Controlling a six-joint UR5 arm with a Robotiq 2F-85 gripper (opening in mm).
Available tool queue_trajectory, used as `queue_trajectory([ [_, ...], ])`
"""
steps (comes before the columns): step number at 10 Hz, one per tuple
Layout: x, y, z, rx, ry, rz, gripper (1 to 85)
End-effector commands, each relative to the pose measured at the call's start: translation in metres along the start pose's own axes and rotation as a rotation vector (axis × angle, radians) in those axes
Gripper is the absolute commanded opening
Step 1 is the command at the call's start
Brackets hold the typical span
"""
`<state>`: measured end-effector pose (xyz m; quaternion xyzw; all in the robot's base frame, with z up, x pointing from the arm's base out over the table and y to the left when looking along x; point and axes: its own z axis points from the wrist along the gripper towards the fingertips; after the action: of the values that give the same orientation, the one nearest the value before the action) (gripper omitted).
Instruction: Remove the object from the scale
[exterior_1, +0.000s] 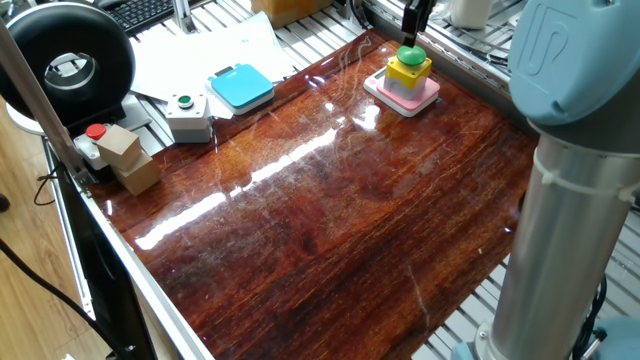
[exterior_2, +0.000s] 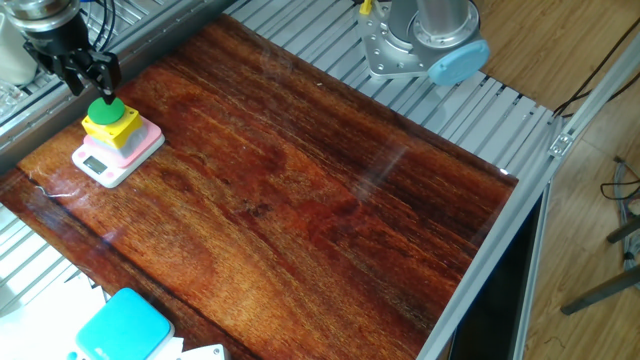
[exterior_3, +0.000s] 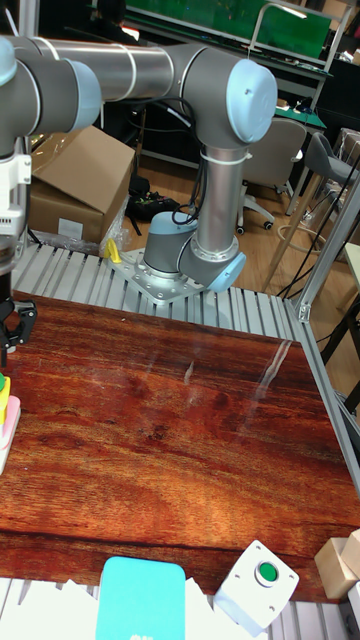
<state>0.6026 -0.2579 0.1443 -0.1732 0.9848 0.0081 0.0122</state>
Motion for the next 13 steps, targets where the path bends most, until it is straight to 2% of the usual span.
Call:
queue_trajectory([
  [1,-0.003,0.003,-0.001,-0.022,-0.021,0.040,54.7],
  [2,-0.002,0.001,0.002,-0.023,-0.023,0.043,54.7],
  [4,-0.004,0.013,0.006,-0.070,-0.038,0.064,58.3],
  [5,-0.001,0.012,0.008,-0.067,-0.037,0.060,59.0],
  [7,0.001,-0.001,0.018,-0.049,-0.058,0.018,62.3],
  [13,0.000,0.001,0.033,-0.047,-0.083,0.029,64.3],
])
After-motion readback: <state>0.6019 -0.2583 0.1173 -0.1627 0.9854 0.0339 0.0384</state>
